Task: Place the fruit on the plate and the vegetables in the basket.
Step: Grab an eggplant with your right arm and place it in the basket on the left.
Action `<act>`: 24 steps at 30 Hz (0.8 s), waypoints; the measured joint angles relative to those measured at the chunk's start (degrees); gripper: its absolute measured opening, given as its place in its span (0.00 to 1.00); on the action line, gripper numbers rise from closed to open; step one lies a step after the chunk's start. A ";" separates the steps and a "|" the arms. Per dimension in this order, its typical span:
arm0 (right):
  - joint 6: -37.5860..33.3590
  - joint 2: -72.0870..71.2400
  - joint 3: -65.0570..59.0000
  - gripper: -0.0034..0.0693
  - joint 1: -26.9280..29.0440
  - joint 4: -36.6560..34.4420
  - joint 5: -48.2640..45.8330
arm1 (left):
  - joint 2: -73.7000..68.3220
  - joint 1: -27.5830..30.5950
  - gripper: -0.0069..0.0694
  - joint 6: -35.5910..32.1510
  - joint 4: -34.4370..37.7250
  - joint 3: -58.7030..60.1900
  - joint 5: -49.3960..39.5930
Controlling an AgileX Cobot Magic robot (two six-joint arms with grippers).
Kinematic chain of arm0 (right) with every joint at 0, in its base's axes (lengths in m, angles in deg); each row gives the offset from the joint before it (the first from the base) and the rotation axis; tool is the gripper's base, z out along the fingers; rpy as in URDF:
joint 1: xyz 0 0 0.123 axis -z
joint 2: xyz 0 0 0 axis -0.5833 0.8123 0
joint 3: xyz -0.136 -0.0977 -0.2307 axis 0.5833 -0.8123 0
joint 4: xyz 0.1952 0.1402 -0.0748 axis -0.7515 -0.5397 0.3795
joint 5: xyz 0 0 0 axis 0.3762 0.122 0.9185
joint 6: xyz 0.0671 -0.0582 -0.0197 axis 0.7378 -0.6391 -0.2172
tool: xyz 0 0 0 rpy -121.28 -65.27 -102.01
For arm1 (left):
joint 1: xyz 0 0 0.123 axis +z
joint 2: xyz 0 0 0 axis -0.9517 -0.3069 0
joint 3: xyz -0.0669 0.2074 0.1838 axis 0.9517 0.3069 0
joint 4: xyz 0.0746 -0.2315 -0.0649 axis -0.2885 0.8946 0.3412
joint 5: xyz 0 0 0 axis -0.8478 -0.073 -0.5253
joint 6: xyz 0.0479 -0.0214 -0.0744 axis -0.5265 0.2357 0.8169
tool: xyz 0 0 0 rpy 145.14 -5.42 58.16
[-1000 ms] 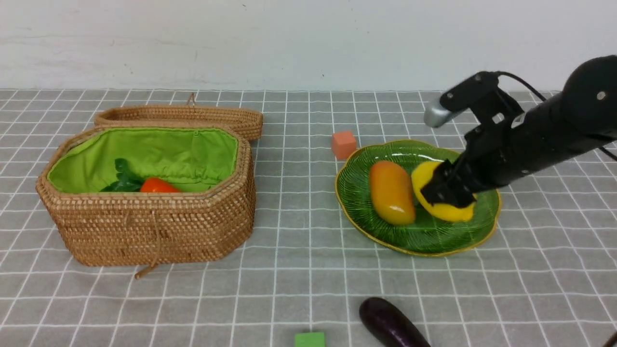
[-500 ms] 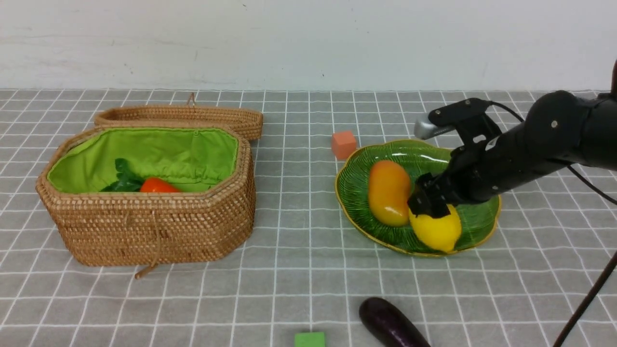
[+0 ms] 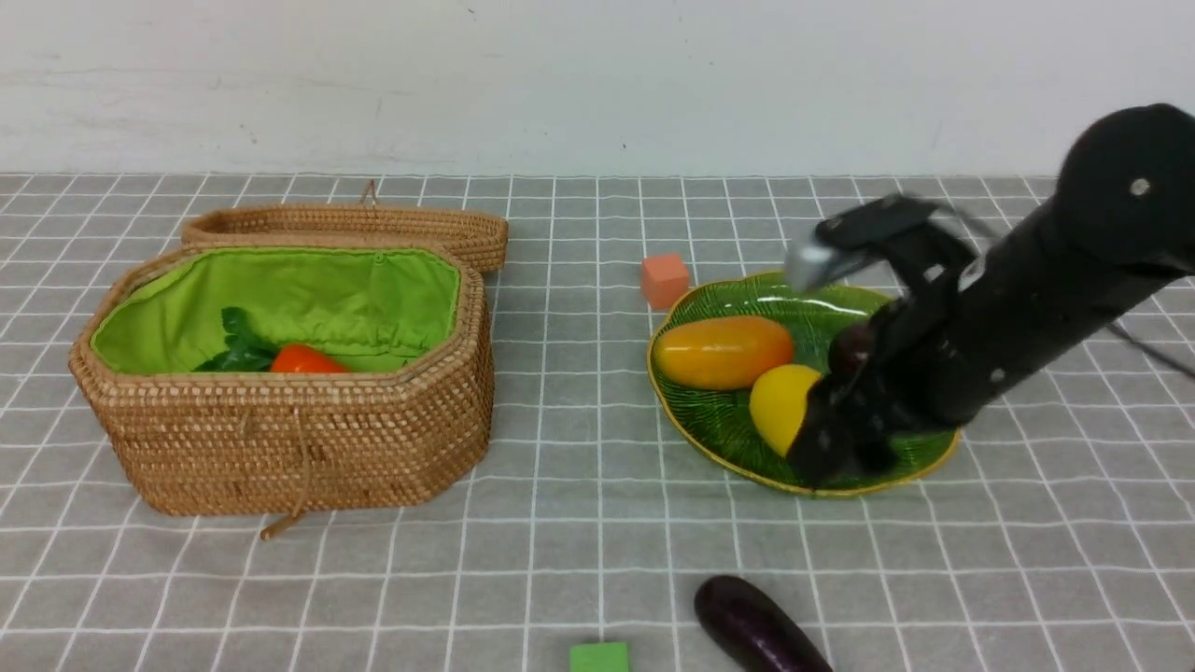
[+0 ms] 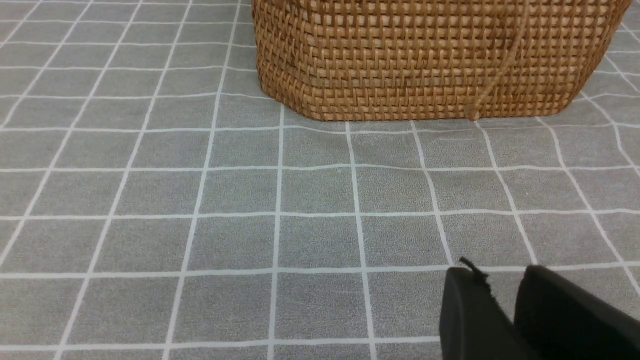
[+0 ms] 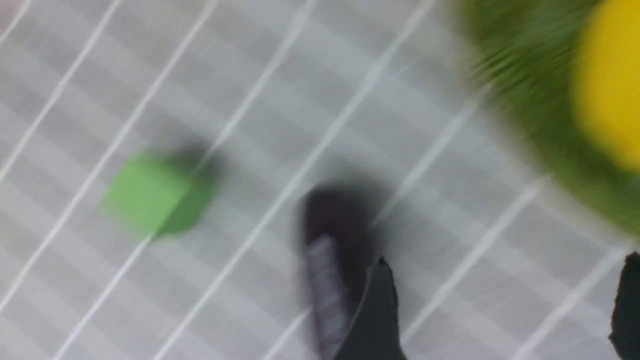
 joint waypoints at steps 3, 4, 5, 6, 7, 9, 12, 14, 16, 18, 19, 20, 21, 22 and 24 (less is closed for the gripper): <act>5.65 0.00 -2.13 0.84 -4.91 2.87 -0.44 | 0.00 0.00 0.28 0.00 0.00 0.00 0.00; 7.52 0.00 -3.39 0.84 -6.55 4.35 0.62 | 0.00 0.00 0.28 0.00 0.00 0.00 0.00; 9.24 0.06 -5.12 0.84 -8.32 6.29 2.17 | 0.00 0.00 0.28 0.00 0.00 0.00 0.00; 9.86 0.11 -5.44 0.84 -8.60 6.59 3.16 | 0.00 0.00 0.28 0.00 0.00 0.00 0.00; 11.02 0.31 -6.92 0.84 -9.85 7.67 4.59 | 0.00 0.00 0.28 0.00 0.00 0.00 0.00; 13.08 1.18 -9.13 0.84 -11.59 9.80 7.48 | 0.00 0.00 0.28 0.00 0.00 0.00 0.00; 15.42 4.24 -12.89 0.83 -13.09 12.21 12.78 | 0.00 0.00 0.28 0.00 0.00 0.00 0.00; 15.73 6.38 -13.57 0.81 -13.19 12.45 13.68 | 0.00 0.00 0.28 0.00 0.00 0.00 0.00; 15.78 7.98 -13.71 0.75 -13.19 12.47 13.24 | 0.00 0.00 0.28 0.00 0.00 0.00 0.00; 15.02 8.19 -13.49 0.65 -13.19 12.81 12.77 | 0.00 0.00 0.28 0.00 0.00 0.00 0.00; 13.86 8.19 -13.10 0.56 -13.19 12.66 11.53 | 0.00 0.00 0.28 0.00 0.00 0.00 0.00; 12.94 8.19 -12.73 0.52 -13.19 12.56 10.89 | 0.00 0.00 0.28 0.00 0.00 0.00 0.00; 11.58 8.04 -12.09 0.53 -13.19 12.41 9.65 | 0.00 0.00 0.28 0.00 0.00 0.00 0.00; 10.26 7.91 -11.14 0.53 -13.19 12.38 8.45 | 0.00 0.00 0.28 0.00 0.00 0.00 0.00; 8.73 7.31 -8.68 0.54 -13.19 12.25 6.55 | 0.00 0.00 0.28 0.00 0.00 0.00 0.00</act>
